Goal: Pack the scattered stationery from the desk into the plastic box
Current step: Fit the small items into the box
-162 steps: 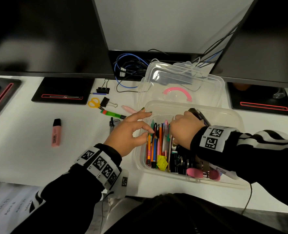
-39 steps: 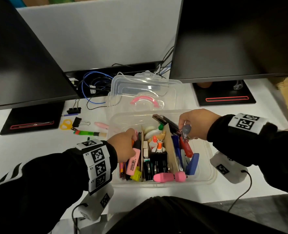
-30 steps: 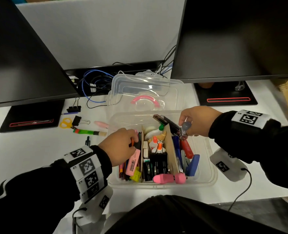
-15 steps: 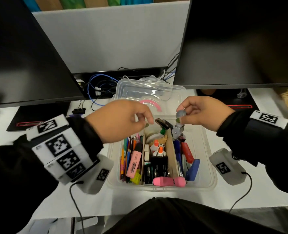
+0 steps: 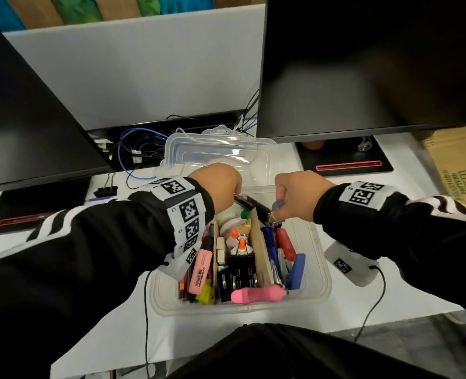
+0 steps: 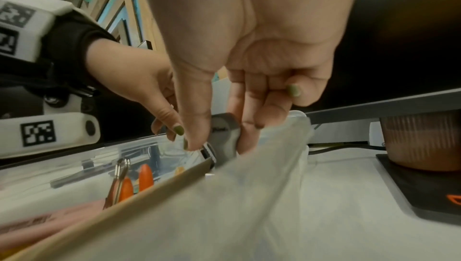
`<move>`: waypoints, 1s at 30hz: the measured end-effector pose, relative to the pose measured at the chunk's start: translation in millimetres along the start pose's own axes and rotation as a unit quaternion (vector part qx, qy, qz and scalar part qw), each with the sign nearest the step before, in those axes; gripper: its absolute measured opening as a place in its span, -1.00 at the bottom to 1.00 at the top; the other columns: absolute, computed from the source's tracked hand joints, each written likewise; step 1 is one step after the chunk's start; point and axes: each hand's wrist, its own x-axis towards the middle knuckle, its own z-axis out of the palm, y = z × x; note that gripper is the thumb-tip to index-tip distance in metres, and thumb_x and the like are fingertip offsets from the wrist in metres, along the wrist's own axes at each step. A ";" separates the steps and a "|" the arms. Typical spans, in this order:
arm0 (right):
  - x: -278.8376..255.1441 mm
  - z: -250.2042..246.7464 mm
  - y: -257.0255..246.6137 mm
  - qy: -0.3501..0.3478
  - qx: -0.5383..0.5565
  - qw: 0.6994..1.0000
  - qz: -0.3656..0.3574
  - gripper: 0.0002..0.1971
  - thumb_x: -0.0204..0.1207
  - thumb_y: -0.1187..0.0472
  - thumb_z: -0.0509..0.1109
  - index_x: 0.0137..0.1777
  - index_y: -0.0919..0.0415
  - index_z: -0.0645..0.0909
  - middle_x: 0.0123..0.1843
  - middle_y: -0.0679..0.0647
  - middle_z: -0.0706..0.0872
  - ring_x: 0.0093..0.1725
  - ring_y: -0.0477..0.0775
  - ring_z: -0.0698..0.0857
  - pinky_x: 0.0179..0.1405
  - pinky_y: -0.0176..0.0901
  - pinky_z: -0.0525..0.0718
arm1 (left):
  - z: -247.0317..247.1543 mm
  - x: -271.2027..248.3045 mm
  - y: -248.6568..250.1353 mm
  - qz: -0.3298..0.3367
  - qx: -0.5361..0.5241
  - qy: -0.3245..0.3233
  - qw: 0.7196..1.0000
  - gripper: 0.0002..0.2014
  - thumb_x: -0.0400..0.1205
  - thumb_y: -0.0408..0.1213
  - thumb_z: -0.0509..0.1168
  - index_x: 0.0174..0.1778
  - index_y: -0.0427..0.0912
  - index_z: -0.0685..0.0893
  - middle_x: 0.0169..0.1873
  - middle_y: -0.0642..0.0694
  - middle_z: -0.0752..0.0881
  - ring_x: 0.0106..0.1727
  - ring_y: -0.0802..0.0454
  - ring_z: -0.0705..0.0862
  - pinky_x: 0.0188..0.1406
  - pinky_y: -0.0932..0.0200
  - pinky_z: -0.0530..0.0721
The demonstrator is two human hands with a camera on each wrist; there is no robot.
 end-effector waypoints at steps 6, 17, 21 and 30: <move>5.1 7.4 10.5 -0.005 0.037 0.999 -0.017 -0.76 0.40 0.03 0.47 0.03 -0.04 0.55 -0.32 -0.14 0.56 -0.29 -0.10 0.56 -0.21 -0.21 0.56 | 6.8 9.7 4.5 -0.025 -0.027 -0.004 0.999 -0.81 0.57 -0.29 0.32 0.09 -0.14 0.68 0.04 -0.08 0.67 0.00 0.03 0.57 -0.09 0.26 0.43; 3.3 16.3 7.1 -0.038 0.011 0.997 -0.067 -0.71 0.37 -0.01 0.53 -0.14 0.01 0.45 -0.09 0.02 0.72 -0.12 0.06 0.64 -0.12 -0.11 0.61 | -4.3 15.2 15.0 0.002 -0.152 0.036 0.988 -0.82 0.61 -0.35 0.25 0.02 -0.22 0.75 -0.06 -0.09 0.76 -0.06 0.02 0.68 -0.07 0.24 0.56; 5.7 24.8 1.9 -0.055 -0.048 0.994 -0.086 -0.64 0.39 -0.01 0.51 -0.12 0.00 0.33 -0.31 -0.15 0.49 -0.27 -0.03 0.51 -0.38 -0.28 0.39 | -6.1 18.0 16.5 0.023 -0.155 0.049 0.986 -0.81 0.61 -0.36 0.25 0.02 -0.21 0.76 -0.10 -0.07 0.77 -0.18 0.15 0.60 -0.11 0.35 0.50; 13.9 30.9 1.8 -0.048 -0.031 0.992 -0.110 -0.68 0.39 0.08 0.51 -0.14 0.01 0.36 -0.37 -0.20 0.41 -0.27 -0.03 0.47 -0.31 -0.26 0.37 | -3.9 19.1 12.6 0.031 -0.163 0.056 0.984 -0.84 0.60 -0.36 0.28 -0.03 -0.22 0.78 -0.14 -0.06 0.78 -0.23 0.19 0.60 -0.13 0.35 0.55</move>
